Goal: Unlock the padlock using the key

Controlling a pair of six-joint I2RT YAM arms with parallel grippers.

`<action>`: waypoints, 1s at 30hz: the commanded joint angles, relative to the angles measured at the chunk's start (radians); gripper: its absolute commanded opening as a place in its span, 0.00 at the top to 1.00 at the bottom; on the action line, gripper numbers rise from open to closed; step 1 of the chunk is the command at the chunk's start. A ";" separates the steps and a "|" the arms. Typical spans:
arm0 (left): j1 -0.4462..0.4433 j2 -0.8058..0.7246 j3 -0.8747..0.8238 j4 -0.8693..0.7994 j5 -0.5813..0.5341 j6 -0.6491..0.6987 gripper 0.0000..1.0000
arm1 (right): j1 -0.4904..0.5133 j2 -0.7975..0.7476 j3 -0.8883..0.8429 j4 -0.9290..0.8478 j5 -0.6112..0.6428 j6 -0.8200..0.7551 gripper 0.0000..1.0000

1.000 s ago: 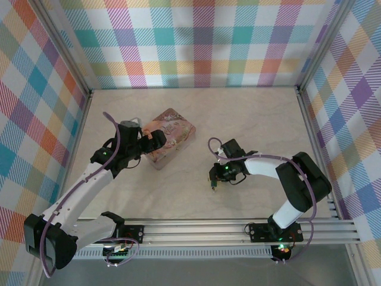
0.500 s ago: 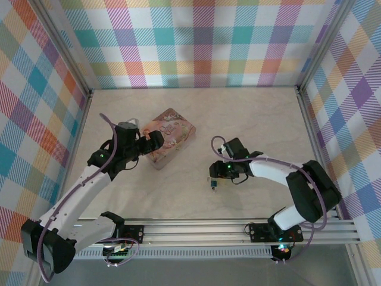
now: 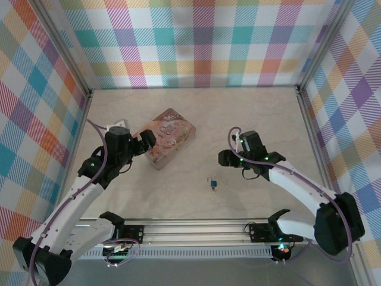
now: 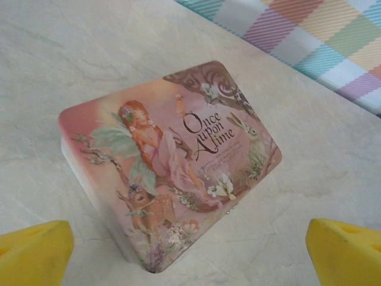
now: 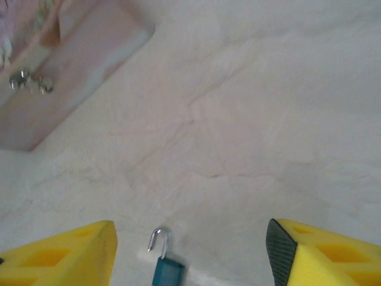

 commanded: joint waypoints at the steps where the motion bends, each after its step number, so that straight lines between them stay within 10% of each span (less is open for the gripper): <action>1: 0.017 -0.032 -0.019 -0.017 -0.056 -0.004 0.00 | -0.047 -0.065 0.015 -0.017 0.095 -0.097 0.28; 17: 0.021 -0.036 -0.030 -0.033 -0.049 -0.027 0.00 | -0.239 -0.154 -0.134 0.179 0.231 -0.258 0.00; 30: 0.022 -0.021 -0.041 -0.033 -0.045 -0.018 0.00 | -0.341 -0.009 -0.283 0.565 0.310 -0.280 0.00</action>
